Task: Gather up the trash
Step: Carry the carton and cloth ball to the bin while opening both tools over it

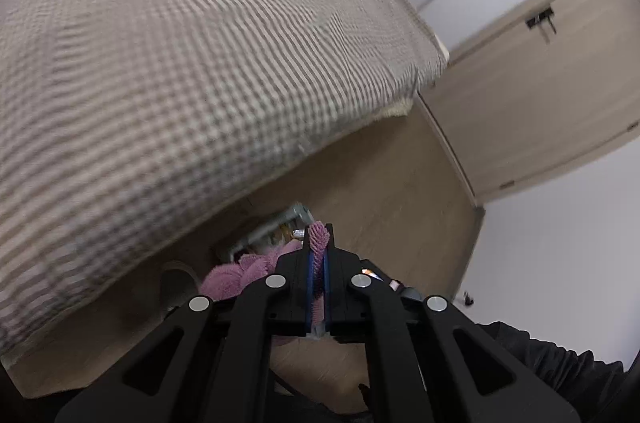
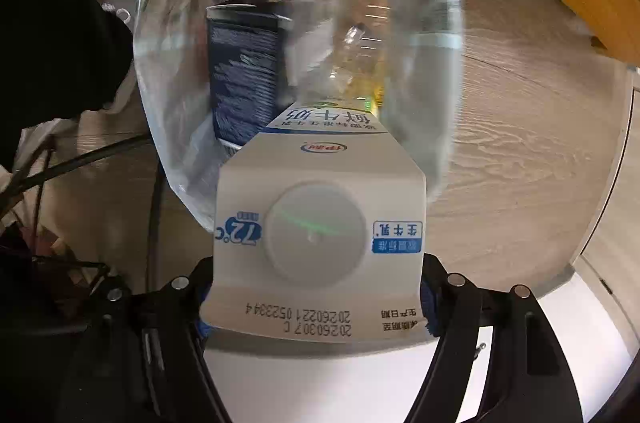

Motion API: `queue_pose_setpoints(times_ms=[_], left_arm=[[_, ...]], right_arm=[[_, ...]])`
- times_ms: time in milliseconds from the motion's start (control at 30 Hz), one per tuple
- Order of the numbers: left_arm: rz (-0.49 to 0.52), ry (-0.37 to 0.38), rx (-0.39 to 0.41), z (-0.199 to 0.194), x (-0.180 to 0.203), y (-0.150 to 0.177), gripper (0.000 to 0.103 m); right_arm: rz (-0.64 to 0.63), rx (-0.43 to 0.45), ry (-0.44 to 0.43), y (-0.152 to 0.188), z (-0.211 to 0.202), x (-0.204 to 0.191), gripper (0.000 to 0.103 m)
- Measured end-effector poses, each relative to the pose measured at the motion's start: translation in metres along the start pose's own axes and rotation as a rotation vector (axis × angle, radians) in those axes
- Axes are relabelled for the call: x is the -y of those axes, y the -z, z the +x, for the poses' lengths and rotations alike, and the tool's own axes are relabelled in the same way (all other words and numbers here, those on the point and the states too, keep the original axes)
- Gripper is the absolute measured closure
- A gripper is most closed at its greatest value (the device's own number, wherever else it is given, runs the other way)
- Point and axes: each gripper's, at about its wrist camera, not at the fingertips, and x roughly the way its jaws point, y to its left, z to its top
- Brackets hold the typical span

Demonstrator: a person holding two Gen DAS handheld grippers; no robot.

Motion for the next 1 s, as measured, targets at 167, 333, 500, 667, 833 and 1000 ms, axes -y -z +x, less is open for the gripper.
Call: queue_pose_setpoints(times_ms=[167, 333, 500, 667, 833, 1000], left_arm=[[-0.015, -0.022, -0.159, 0.084, 0.005, -0.006, 0.103], [0.005, -0.073, -0.306, 0.169, 0.012, 0.000, 0.103], [-0.034, -0.161, -0.451, 0.245, -0.004, 0.019, 0.102], [0.020, -0.235, -0.525, 0.282, -0.010, 0.024, 0.102], [0.001, -0.273, -0.574, 0.314, -0.025, 0.028, 0.092], [0.065, -0.271, -0.578, 0.312, -0.017, 0.028, 0.045]], right_arm=[[0.138, 0.097, -0.080, 0.009, -0.009, 0.015, 0.031], [0.195, 0.195, -0.150, 0.041, -0.034, 0.022, 0.030], [0.343, 0.307, -0.227, 0.081, -0.059, 0.049, 0.030], [0.426, 0.352, -0.256, 0.104, -0.060, 0.062, 0.030], [0.481, 0.351, -0.273, 0.108, -0.052, 0.064, 0.030], [0.502, 0.358, -0.260, 0.107, -0.053, 0.060, 0.030]])
